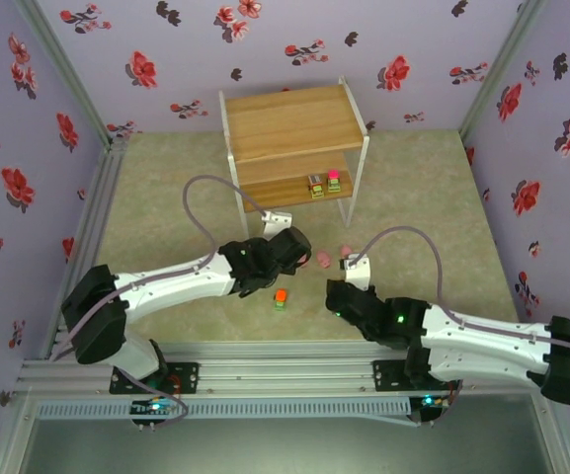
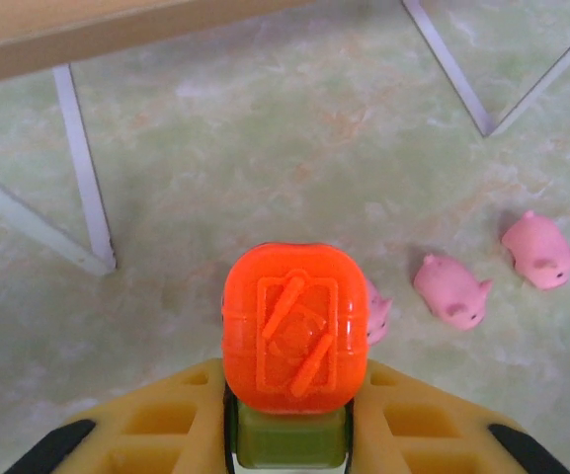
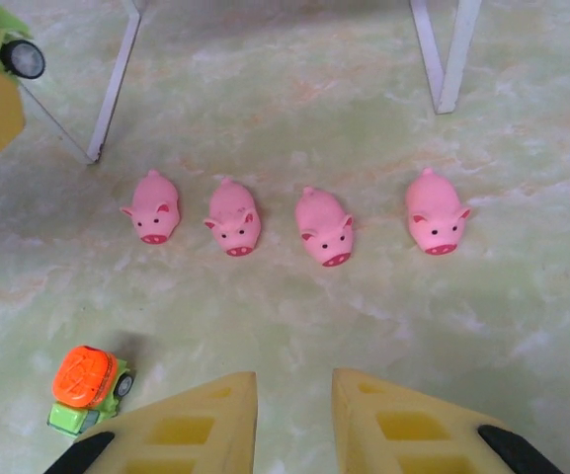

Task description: Place and organize the plastic toys onto the shelf

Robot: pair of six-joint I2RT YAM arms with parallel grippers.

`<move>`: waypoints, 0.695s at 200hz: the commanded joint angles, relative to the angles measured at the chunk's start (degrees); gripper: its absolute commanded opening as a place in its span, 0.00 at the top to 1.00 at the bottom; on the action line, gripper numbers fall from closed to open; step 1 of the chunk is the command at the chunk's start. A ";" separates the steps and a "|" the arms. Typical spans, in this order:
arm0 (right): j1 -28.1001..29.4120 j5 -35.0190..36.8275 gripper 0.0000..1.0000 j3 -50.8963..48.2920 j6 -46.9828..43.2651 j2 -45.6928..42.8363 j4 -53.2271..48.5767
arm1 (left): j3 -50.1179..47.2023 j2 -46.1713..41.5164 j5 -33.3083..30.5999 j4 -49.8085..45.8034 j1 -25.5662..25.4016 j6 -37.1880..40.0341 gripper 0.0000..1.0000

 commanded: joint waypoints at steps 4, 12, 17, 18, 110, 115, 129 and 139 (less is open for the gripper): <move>-1.16 0.16 0.73 -1.11 -3.08 -1.69 -1.61 | 4.78 2.51 0.61 0.43 1.07 2.66 0.74; -1.52 -0.09 0.73 -1.30 -3.61 -1.98 -1.61 | 5.98 3.16 0.61 0.38 1.32 2.90 0.74; -1.74 -0.23 0.73 -1.45 -4.03 -2.12 -1.62 | 6.79 3.56 0.63 0.27 1.41 3.10 0.74; -1.77 -0.24 0.73 -1.44 -4.12 -2.20 -1.61 | 6.96 3.65 0.62 0.26 1.42 3.12 0.74; -5.02 -6.39 0.72 -5.24 -13.37 -6.75 2.81 | 20.10 12.43 -1.08 -0.98 3.89 3.75 0.74; -5.17 -6.76 0.73 -5.28 -13.61 -6.75 2.96 | 20.66 12.88 -1.21 -0.98 4.02 3.68 0.74; -5.47 -7.43 0.73 -5.75 -14.10 -6.66 3.69 | 22.06 13.74 -1.67 -0.98 4.40 3.57 0.74; -5.81 -7.98 0.73 -6.13 -14.28 -6.53 4.16 | 22.95 14.21 -1.90 -1.08 4.75 3.56 0.74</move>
